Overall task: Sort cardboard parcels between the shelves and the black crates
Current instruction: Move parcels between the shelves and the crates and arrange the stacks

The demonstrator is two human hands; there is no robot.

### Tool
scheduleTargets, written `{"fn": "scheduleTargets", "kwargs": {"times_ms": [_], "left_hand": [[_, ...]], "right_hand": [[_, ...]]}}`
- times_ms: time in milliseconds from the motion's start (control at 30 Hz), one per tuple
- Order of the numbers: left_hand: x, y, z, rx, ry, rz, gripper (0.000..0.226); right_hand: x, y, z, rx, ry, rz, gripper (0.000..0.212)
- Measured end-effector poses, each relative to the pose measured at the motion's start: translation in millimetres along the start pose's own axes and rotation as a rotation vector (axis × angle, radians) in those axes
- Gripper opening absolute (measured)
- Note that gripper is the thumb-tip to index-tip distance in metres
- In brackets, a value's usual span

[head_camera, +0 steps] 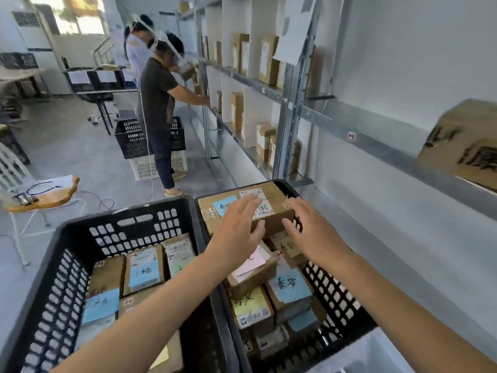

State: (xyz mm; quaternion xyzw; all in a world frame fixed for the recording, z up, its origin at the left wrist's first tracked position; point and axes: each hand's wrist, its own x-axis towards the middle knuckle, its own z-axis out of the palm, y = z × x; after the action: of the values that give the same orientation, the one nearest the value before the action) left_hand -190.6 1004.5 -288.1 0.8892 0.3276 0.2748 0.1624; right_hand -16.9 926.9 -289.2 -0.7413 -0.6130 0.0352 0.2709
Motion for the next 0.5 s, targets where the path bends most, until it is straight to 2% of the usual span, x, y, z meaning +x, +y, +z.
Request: {"fn": "scheduleTargets", "kwargs": {"times_ms": [300,500], "left_hand": [[1,82,-19,-0.093,-0.043,0.309,0.057],[1,161,-22,-0.159,-0.030,0.545,0.055]], "right_hand": [[-74,-22,-86,-0.173,0.281,0.154,0.048],[-144,-22,-151,-0.292,0.383,0.301,0.056]]}}
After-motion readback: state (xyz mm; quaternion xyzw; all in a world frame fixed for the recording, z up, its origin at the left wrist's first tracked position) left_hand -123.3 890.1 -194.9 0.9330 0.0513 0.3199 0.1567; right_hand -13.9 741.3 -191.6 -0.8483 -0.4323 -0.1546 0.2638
